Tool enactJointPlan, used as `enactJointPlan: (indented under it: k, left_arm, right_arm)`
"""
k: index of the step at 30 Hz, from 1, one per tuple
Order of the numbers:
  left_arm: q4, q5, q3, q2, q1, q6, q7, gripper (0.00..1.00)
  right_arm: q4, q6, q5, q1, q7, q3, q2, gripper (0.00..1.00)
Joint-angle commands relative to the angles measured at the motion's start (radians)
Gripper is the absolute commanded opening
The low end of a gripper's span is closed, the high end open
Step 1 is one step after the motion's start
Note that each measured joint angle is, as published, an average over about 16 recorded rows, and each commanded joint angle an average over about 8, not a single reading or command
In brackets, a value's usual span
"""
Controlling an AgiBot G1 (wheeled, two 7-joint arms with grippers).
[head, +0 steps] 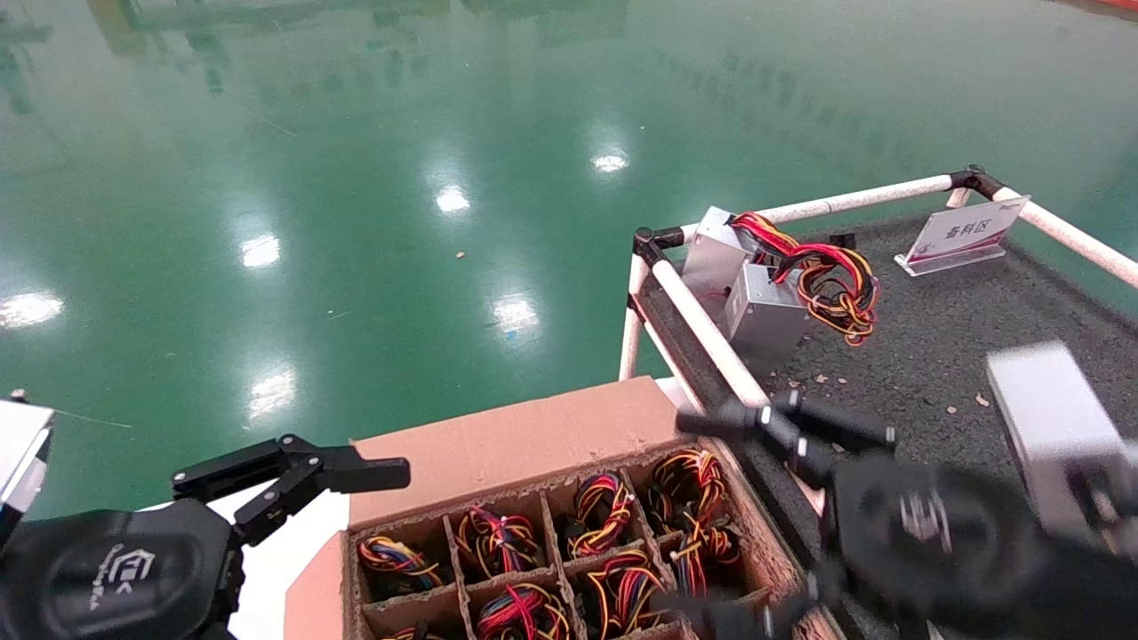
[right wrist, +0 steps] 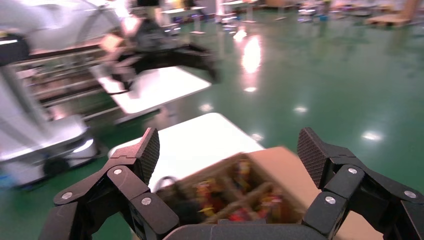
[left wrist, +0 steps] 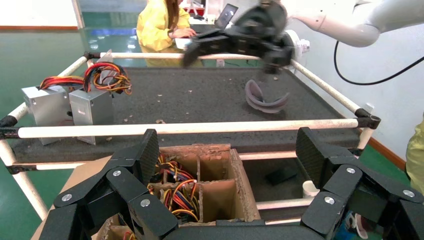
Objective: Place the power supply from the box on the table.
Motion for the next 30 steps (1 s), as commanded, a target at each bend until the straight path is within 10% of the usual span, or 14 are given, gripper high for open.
enactJointPlan:
  k: [1, 30]
  left_arm:
    - [0.000, 0.000, 0.000, 0.000, 0.000, 0.000, 0.000, 1.00]
    - [0.000, 0.000, 0.000, 0.000, 0.000, 0.000, 0.000, 1.00]
  right_arm:
    - [0.044, -0.021, 0.014, -0.027, 0.008, 0.006, 0.015, 1.00]
    - [0.064, -0.031, 0.022, -0.040, 0.012, 0.009, 0.023, 1.00]
